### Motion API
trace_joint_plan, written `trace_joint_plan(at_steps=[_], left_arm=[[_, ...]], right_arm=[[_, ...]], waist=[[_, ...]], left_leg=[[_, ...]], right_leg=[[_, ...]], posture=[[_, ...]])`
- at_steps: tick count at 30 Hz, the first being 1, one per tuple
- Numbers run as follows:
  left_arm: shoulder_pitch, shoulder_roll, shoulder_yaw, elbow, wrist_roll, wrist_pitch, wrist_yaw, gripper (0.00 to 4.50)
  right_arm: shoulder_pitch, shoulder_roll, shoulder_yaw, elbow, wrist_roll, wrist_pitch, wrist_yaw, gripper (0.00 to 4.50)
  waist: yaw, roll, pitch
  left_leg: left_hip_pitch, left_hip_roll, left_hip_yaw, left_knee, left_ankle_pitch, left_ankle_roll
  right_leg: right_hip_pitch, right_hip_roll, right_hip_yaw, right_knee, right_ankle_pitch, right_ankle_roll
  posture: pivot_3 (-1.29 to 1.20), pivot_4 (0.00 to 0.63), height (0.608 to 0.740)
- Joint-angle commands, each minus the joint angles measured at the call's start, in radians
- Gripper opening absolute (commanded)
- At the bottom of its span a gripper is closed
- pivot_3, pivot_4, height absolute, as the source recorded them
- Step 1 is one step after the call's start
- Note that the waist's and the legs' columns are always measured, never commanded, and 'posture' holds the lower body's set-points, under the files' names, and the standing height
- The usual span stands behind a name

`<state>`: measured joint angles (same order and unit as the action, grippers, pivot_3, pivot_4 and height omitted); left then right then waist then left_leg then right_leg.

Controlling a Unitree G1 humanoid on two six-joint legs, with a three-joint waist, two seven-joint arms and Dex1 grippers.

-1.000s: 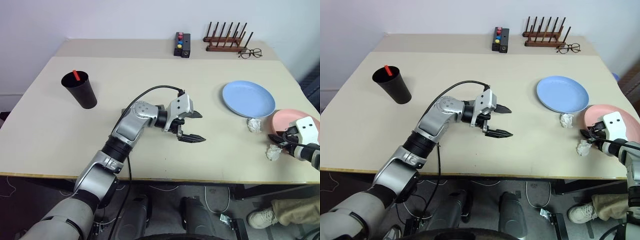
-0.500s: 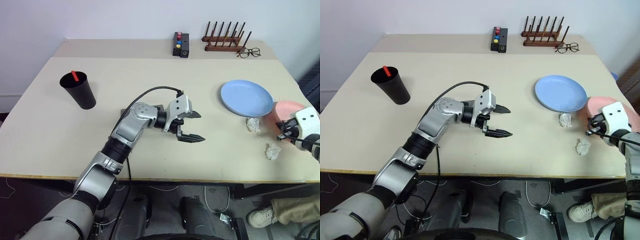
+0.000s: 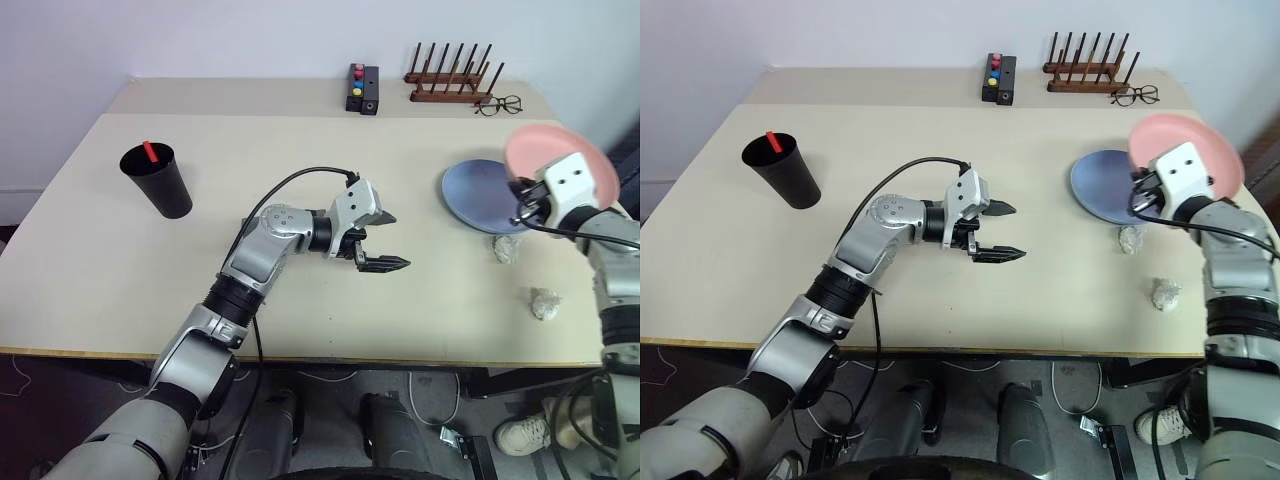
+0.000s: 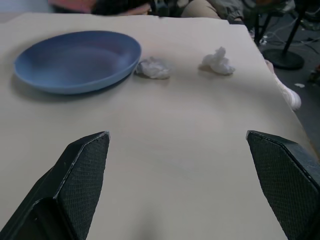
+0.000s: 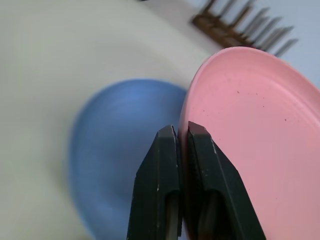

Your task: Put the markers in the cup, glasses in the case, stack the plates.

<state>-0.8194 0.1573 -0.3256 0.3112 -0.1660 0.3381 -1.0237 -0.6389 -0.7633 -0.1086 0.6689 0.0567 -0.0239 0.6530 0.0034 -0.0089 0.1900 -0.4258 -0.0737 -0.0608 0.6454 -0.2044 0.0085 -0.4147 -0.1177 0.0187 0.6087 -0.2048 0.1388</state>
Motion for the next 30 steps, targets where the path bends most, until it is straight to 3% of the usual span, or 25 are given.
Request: trace_joint_plan(at_steps=[1, 9, 13, 19, 24, 30], left_arm=[[0.009, 0.001, 0.029, -0.069, -0.021, 0.02, 0.021, 4.5], [0.039, 0.021, 0.036, -0.148, -0.023, 0.07, 0.064, 4.5], [0.045, 0.028, 0.036, -0.165, -0.027, 0.082, 0.075, 4.5], [0.05, 0.027, 0.03, -0.163, -0.026, 0.081, 0.08, 4.5], [0.046, 0.018, 0.024, -0.144, -0.026, 0.071, 0.075, 4.5], [0.037, 0.008, 0.008, -0.116, -0.027, 0.053, 0.035, 4.5]], right_arm=[[-0.102, 0.023, 0.033, 0.117, -0.035, -0.081, 0.014, 0.04], [-0.237, 0.094, 0.099, 0.346, -0.085, -0.16, 0.063, 0.04], [-0.244, 0.096, 0.111, 0.364, -0.094, -0.16, 0.096, 1.43], [-0.214, 0.083, 0.083, 0.322, -0.072, -0.147, 0.102, 4.39], [-0.127, 0.042, -0.01, 0.1, 0.051, -0.027, 0.175, 4.46], [0.161, -0.117, -0.16, -0.362, 0.264, 0.311, 0.338, 4.46]], waist=[[-0.003, 0.0, 0.0], [-0.02, 0.0, 0.0], [-0.02, 0.0, 0.0], [-0.02, 0.0, 0.0], [-0.015, 0.001, 0.0], [-0.009, 0.001, 0.0]], left_leg=[[0.0, 0.0, 0.0, 0.0, 0.0, 0.0], [0.0, 0.0, -0.001, -0.002, 0.0, 0.0], [0.0, 0.0, -0.001, -0.002, 0.0, 0.0], [0.0, 0.0, -0.001, -0.002, 0.0, 0.0], [0.0, 0.0, -0.001, -0.002, 0.0, 0.0], [0.0, -0.001, -0.002, -0.002, 0.0, 0.0]], right_leg=[[0.0, 0.0, 0.0, 0.0, 0.0, 0.0], [-0.001, 0.0, 0.0, 0.0, 0.002, 0.003], [-0.001, 0.0, 0.0, 0.0, 0.002, 0.003], [-0.001, 0.0, 0.0, 0.001, 0.002, 0.003], [-0.001, 0.0, 0.0, 0.0, 0.002, 0.003], [-0.001, 0.0, 0.0, 0.0, 0.002, 0.003]], posture=[[0.0, 0.15, 0.74], [0.0, 0.15, 0.74], [0.0, 0.15, 0.74], [0.0, 0.15, 0.74], [0.0, 0.15, 0.74], [0.0, 0.15, 0.74]])
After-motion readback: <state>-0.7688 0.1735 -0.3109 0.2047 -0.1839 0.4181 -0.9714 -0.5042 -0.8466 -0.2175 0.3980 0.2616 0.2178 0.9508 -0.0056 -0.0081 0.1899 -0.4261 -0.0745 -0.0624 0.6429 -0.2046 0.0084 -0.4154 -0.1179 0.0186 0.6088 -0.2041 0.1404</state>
